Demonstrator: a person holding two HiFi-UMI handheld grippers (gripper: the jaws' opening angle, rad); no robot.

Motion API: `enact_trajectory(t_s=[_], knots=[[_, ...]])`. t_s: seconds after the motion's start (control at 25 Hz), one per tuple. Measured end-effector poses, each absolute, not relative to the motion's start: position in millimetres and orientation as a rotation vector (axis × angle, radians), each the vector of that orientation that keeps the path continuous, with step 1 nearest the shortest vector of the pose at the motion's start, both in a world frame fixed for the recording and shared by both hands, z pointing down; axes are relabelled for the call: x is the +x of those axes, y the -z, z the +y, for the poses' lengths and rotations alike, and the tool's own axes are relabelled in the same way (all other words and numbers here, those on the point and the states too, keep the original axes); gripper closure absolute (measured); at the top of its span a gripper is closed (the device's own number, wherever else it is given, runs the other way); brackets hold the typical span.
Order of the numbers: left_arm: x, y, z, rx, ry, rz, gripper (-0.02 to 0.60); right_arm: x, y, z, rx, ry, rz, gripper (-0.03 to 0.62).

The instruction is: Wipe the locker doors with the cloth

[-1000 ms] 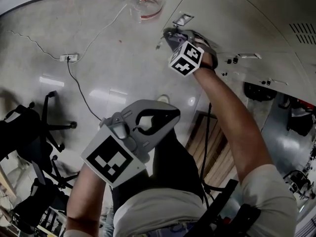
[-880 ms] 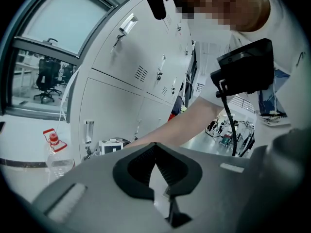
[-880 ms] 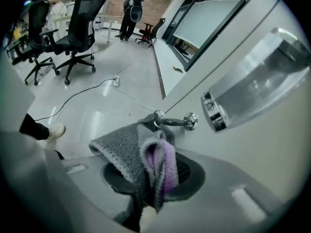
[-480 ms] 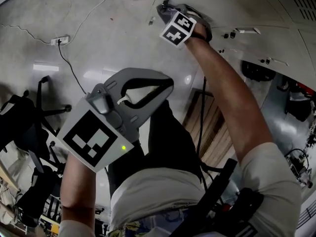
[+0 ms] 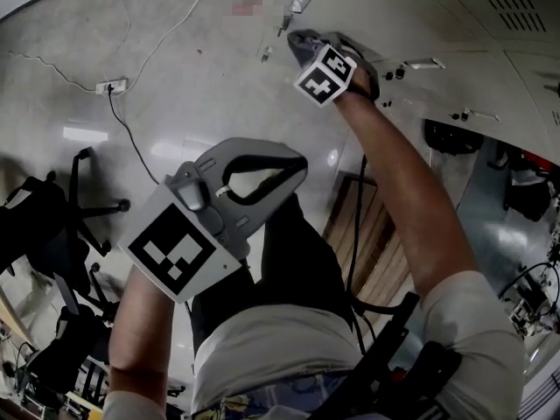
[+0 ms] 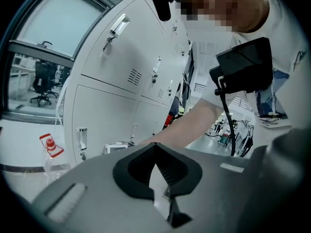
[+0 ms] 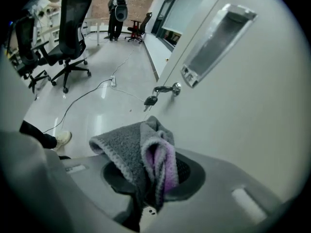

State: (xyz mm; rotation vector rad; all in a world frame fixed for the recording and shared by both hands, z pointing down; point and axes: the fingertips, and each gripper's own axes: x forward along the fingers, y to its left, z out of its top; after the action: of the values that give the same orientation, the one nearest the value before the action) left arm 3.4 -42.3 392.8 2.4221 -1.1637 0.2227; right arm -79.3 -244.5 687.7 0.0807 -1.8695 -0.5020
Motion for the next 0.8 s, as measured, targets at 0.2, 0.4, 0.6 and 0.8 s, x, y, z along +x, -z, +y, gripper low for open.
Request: enact_trajectory(t_s=[0.2,0.4,0.6,0.8], knots=[[7.9,-371.2,-42.5,2.448,-0.173,-1.163,0.577,-38.4,-658.0,-222.7,0.110,0.381,-1.904,0.507],[8.1,-351.0,-34.3,2.489,-0.185,-1.158,0.578,-3.2,-612.5,-203.0,0.168,0.307,-1.964,0.507],[15.2,-335.0,-9.2,2.510,-0.217,-1.128,0.578,24.8,-552.0,-159.3,0.235,0.212,-2.082,0.507],[21.2,-314.2,24.5,2.535,-0.232,-1.118,0.578,46.1,-491.5,-102.8,0.275,0.126,-2.202,0.507]])
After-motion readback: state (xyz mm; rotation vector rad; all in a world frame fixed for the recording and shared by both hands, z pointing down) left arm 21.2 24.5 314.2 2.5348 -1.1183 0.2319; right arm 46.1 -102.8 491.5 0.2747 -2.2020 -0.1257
